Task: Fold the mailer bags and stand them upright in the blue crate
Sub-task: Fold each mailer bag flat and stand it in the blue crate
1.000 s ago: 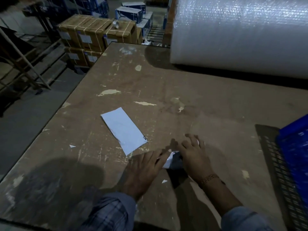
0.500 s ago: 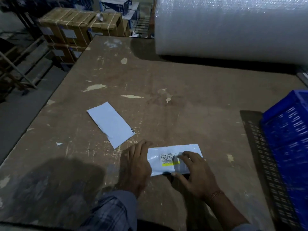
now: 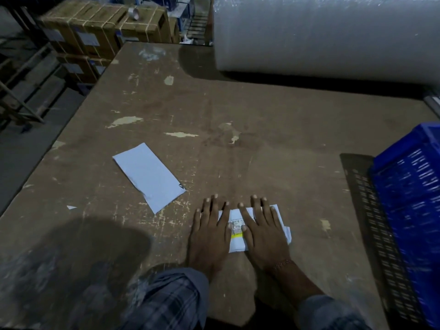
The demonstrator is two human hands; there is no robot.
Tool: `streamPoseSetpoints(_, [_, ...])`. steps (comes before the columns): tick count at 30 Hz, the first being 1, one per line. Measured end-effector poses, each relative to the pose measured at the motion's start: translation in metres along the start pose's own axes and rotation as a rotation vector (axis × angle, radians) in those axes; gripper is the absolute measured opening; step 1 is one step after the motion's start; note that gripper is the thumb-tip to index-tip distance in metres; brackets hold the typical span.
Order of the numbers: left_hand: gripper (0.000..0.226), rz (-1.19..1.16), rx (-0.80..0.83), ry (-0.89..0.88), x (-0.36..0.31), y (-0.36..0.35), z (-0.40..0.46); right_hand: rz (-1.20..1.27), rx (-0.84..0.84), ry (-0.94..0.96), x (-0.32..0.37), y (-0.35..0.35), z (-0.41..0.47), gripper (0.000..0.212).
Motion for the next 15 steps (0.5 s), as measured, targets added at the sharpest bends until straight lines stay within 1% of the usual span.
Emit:
streamPoseSetpoints(5, [0.061,0.033,0.013,0.021,-0.008,-0.002,-0.001,-0.04,0.013,-0.001,-0.002,-0.002,0.006,0.06])
streamPoseSetpoints(8, [0.062,0.03,0.008,0.005,-0.01,-0.002,0.002,-0.055,0.012,-0.022,-0.001,-0.002,0.007,0.057])
streamPoseSetpoints(13, [0.065,0.027,0.025,-0.007,-0.006,0.001,0.011,-0.033,0.012,-0.079,0.009,-0.007,-0.023,0.06])
streamPoseSetpoints(15, [0.066,0.039,0.019,-0.013,-0.009,0.002,0.008,-0.023,0.023,-0.057,0.007,-0.006,-0.024,0.06])
Point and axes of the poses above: each hand's wrist, its own z-axis towards the middle knuckle, its own y-axis out of the back of the hand, x = y × z, the point moved 9 cm from there along z, towards the middle knuckle, and after that the axes turned 8 degrees about z, right-handed, at the moved point
